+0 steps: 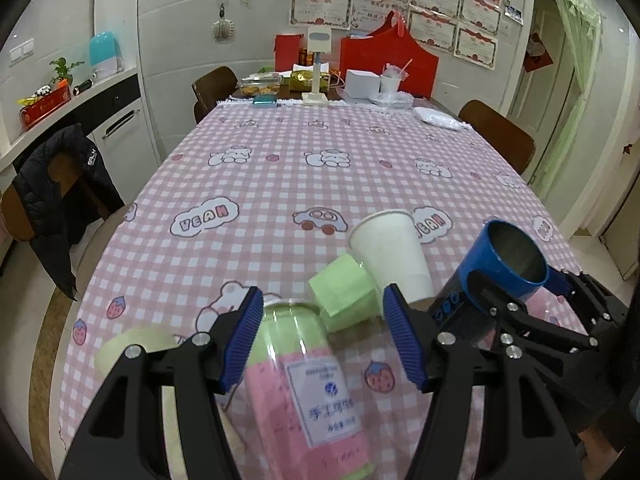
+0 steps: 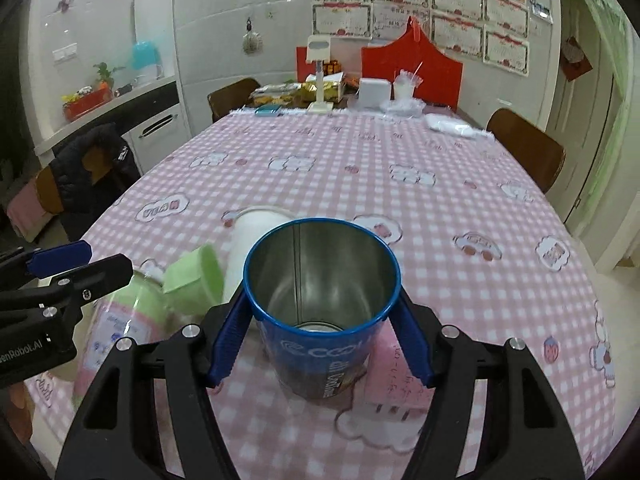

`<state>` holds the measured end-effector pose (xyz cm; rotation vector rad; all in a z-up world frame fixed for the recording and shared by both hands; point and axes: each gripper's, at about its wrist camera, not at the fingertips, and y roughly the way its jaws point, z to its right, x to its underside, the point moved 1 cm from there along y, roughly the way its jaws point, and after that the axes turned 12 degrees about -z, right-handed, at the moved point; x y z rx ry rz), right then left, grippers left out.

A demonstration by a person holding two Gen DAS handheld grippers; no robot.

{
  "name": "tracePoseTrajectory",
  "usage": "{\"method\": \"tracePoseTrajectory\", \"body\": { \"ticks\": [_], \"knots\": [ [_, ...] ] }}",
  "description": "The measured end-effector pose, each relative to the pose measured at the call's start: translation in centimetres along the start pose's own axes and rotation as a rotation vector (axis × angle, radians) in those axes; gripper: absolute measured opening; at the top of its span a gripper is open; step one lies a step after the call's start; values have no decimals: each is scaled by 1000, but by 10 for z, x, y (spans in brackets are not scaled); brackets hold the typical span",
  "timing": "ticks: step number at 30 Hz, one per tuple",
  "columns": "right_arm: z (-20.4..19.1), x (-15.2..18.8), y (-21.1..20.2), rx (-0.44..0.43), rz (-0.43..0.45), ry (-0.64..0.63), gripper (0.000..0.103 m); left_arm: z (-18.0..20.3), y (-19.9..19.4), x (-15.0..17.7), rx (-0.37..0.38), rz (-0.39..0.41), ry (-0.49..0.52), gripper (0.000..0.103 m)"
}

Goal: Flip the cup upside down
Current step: 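Rotate the can in the right gripper so its opening faces up, then lower the can onto the tablecloth and open the right gripper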

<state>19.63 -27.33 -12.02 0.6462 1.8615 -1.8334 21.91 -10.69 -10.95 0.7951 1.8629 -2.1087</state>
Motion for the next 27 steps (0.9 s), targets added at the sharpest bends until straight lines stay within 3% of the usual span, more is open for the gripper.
{"method": "tracePoseTrajectory", "body": {
  "ticks": [21, 23, 27],
  "knots": [
    [4, -7, 12, -52, 41, -10, 65, -1, 22, -13, -100, -2, -39, 62],
    [3, -7, 7, -51, 57, -12, 70, -2, 20, -12, -103, 1, -37, 62],
    [1, -7, -4, -64, 80, -8, 71, -2, 11, -10, -122, 22, -31, 62]
  ]
}}
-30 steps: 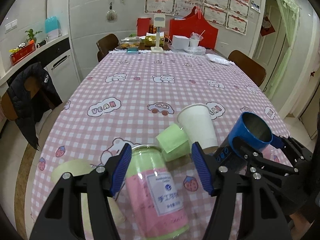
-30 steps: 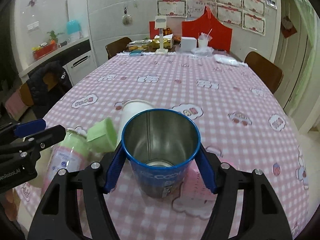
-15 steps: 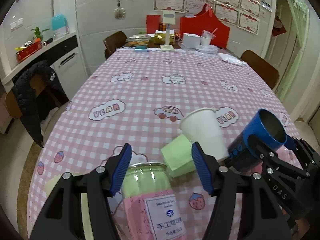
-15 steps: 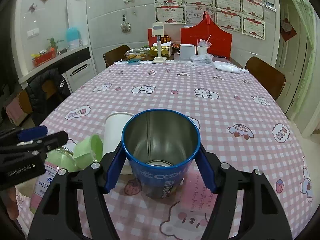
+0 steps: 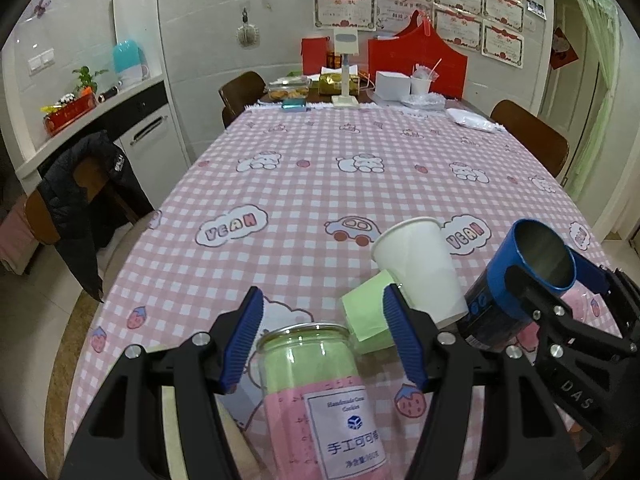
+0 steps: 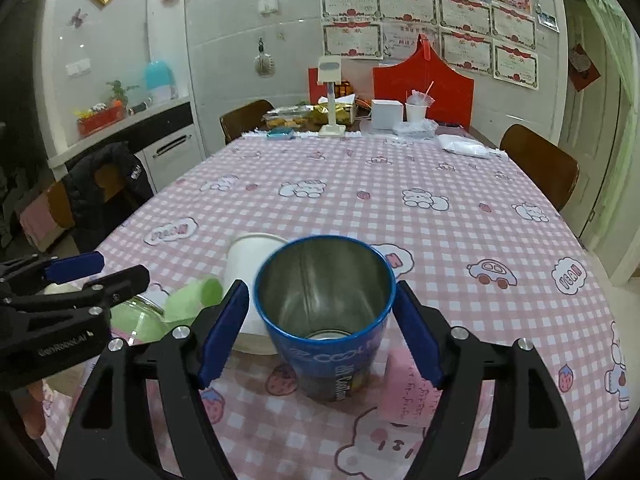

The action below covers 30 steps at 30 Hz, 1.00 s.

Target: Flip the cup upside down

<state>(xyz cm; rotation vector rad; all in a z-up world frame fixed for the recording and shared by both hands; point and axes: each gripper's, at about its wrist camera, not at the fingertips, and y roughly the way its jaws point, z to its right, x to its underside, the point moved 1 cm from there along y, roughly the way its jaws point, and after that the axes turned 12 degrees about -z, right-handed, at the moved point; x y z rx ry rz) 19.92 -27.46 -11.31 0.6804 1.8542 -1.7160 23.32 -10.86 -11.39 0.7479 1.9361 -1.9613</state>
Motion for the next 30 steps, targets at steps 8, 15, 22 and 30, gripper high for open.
{"method": "tracePoseTrajectory", "body": {
  "ticks": [8, 15, 22, 30],
  "knots": [
    [-1, 2, -31, -51, 45, 37, 74, -8, -30, 9, 8, 58, -4, 62],
    [-5, 5, -79, -44, 141, 72, 80, -16, -76, 21, -9, 176, 3, 72],
    [-21, 15, -131, -3, 275, 49, 83, -27, -123, 36, 1, 301, -5, 72],
    [-37, 30, -165, 56, 409, 21, 91, -31, -159, 56, 2, 436, -9, 73]
  ]
}}
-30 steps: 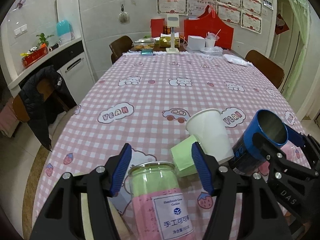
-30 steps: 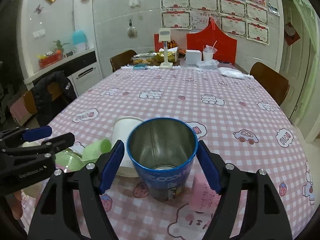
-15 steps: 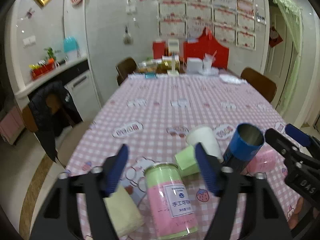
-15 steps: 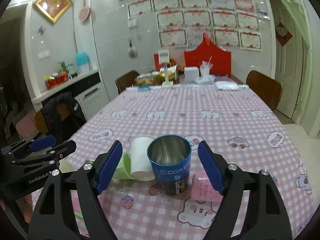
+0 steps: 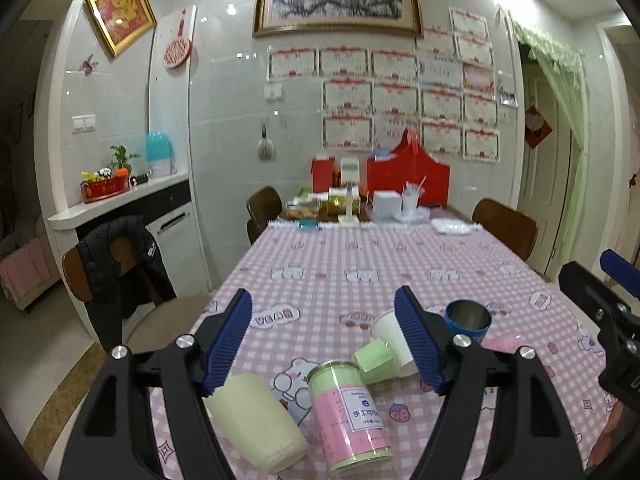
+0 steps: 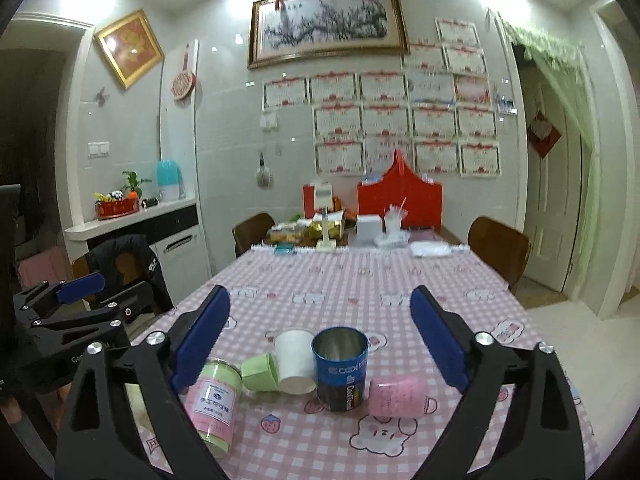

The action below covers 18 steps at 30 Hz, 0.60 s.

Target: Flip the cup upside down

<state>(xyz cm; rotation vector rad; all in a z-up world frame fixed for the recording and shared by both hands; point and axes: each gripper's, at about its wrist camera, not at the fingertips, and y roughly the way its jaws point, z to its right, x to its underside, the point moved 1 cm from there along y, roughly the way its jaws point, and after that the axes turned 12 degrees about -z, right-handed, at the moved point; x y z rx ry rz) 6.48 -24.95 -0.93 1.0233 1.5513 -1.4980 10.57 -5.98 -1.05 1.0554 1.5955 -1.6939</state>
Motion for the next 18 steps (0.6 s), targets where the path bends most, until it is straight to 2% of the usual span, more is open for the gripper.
{"method": "tracePoseTrajectory", "body": {
  "ticks": [3, 5, 14, 18],
  "knots": [
    [-2, 0, -6, 8, 28, -4, 92, -1, -11, 2, 1, 41, 3, 75],
    [-3, 0, -8, 2, 40, -2, 94, -1, -14, 2, 2, 61, 2, 84],
    [-7, 7, -11, 66, 83, -34, 95, 3, -30, 10, -20, 157, 23, 84],
    [-5, 9, -6, 55, 69, -28, 95, 2, -29, 11, -24, 172, 16, 85]
  ]
}}
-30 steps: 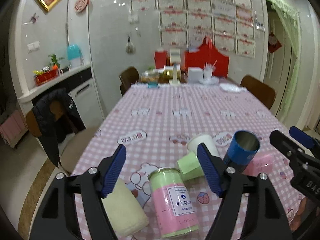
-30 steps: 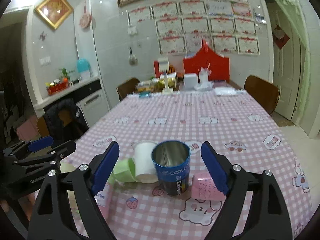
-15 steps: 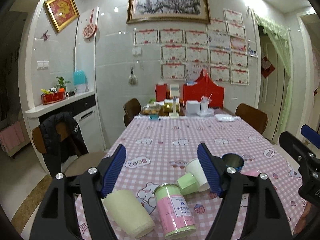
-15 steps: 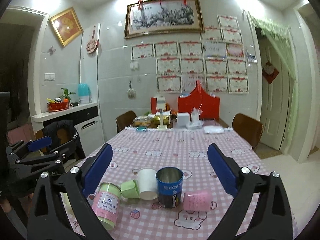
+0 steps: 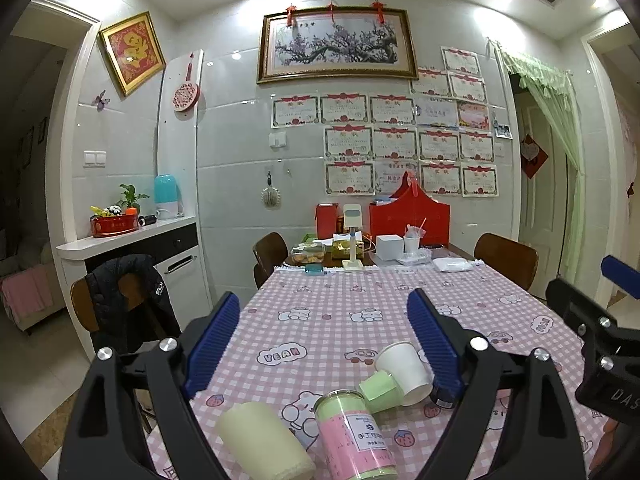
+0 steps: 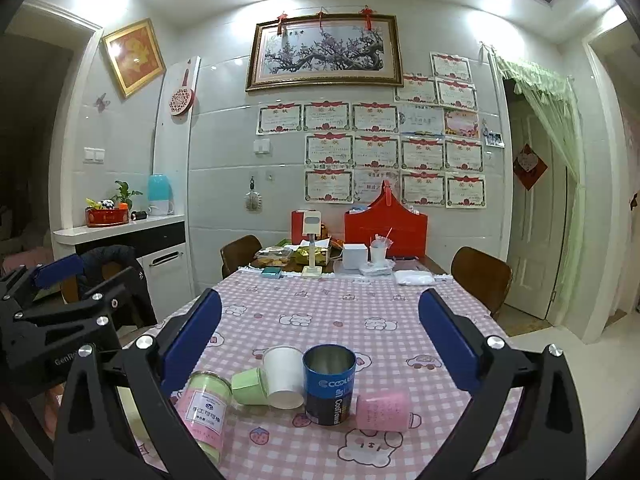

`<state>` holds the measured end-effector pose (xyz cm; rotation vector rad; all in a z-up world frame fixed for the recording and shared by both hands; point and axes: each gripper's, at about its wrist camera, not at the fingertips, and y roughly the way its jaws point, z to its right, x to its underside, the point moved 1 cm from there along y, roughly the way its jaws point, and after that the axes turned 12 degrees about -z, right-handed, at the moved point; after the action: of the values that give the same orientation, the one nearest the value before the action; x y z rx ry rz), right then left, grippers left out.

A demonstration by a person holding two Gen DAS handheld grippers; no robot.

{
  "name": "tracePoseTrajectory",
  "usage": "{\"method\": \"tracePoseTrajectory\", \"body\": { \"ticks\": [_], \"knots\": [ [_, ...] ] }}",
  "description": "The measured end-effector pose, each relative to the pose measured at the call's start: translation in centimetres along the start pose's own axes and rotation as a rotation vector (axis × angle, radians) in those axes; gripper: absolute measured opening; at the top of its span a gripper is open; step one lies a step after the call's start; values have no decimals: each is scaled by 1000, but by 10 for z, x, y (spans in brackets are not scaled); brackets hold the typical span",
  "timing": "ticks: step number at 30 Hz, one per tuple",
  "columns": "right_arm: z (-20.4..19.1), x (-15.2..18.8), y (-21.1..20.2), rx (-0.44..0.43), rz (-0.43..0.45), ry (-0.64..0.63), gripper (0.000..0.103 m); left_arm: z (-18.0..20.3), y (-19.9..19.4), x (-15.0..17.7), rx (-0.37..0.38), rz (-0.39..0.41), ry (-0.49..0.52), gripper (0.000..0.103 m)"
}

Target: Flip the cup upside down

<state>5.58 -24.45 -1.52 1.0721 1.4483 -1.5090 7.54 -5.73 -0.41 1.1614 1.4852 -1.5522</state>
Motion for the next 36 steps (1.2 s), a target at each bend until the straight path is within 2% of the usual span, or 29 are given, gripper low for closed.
{"method": "tracePoseTrajectory", "body": {
  "ticks": [5, 21, 36],
  "knots": [
    [-1, 3, 3, -10, -9, -3, 95, 3, -1, 2, -22, 24, 14, 85],
    [-6, 5, 3, -28, -18, -7, 95, 8, 1, 5, -24, 23, 20, 86],
    [-10, 4, 0, -31, -17, -11, 95, 4, -4, 6, -25, 59, -10, 86]
  ]
}}
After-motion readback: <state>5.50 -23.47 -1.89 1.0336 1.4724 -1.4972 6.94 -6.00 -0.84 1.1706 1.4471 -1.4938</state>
